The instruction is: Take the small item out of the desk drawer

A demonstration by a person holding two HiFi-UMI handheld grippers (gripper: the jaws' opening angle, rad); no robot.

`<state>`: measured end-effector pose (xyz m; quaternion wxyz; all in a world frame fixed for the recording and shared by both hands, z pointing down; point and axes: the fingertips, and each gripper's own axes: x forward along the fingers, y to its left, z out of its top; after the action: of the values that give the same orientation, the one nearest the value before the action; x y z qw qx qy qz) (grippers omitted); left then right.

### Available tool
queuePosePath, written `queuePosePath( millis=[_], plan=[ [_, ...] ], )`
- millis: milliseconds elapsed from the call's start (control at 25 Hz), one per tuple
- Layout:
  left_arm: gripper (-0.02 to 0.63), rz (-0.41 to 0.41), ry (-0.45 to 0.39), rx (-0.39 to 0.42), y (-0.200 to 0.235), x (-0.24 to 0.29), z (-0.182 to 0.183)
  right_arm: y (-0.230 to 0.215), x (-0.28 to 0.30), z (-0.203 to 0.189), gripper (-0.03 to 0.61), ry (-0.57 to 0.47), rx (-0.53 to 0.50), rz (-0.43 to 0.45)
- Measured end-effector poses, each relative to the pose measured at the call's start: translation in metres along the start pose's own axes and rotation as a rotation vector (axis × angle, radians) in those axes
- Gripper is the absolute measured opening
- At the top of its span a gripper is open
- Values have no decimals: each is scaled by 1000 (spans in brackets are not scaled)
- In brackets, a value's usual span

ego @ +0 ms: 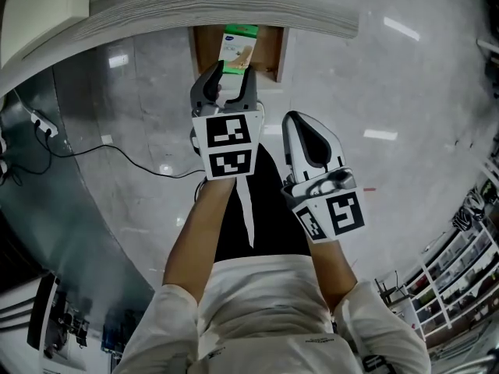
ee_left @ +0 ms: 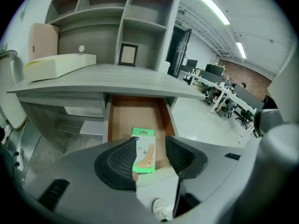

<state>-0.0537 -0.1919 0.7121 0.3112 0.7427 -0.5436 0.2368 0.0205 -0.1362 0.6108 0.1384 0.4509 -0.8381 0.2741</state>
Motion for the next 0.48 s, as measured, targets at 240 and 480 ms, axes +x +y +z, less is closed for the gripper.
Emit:
queuePosePath(
  millis=[240, 480],
  plan=[
    [250, 9, 46, -7, 3, 22, -14, -6, 8, -14, 31, 16, 11, 3],
    [283, 20, 83, 2, 2, 36, -19, -11, 12, -20, 31, 23, 19, 7]
  ],
)
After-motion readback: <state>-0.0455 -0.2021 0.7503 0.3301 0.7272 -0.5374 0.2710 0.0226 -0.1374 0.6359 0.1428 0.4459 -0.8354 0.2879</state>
